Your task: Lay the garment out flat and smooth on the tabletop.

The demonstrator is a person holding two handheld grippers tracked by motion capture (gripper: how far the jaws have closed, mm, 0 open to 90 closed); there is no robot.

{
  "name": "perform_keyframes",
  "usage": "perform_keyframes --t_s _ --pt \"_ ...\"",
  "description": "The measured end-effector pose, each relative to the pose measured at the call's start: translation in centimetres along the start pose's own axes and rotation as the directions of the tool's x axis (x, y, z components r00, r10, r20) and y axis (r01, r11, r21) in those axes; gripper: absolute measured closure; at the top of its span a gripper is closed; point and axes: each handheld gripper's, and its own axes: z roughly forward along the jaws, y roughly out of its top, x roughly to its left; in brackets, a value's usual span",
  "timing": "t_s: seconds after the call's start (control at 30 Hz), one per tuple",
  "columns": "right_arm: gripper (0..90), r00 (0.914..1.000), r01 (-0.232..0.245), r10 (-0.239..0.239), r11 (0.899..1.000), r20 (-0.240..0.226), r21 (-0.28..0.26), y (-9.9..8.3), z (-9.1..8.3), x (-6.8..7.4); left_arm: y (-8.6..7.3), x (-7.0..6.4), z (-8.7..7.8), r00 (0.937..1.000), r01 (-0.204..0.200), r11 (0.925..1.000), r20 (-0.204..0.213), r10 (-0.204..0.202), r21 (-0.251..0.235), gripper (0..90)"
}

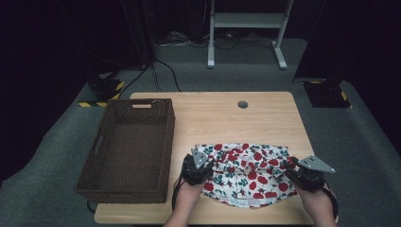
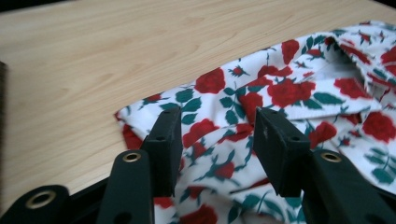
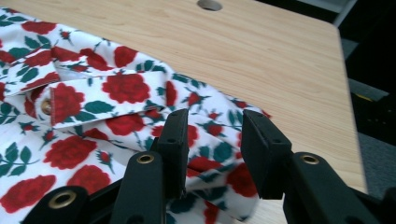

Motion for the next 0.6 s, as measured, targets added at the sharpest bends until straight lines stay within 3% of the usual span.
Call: perform_keyframes --t_s 0.07,0.4,0.6 --pt "62.8 0.9999 0.01 -0.01 1.0 -0.009 0.009 0.1 0.6 0.5 0.2 -0.1 0.8 0.9997 0.013 0.9998 0.018 -0.013 0.012 51.5" --pt "61.2 0.9987 -0.005 0.008 0.998 -0.051 0.057 0.9 3.9 1.9 1.7 -1.9 4.5 0.9969 -0.01 0.9969 0.078 0.004 0.079 47.6" --pt "55.1 0.9981 -0.007 0.014 0.995 -0.061 0.1 1.5 6.0 2.6 2.3 -2.9 5.9 0.997 -0.012 0.9955 0.077 0.005 0.094 47.3"
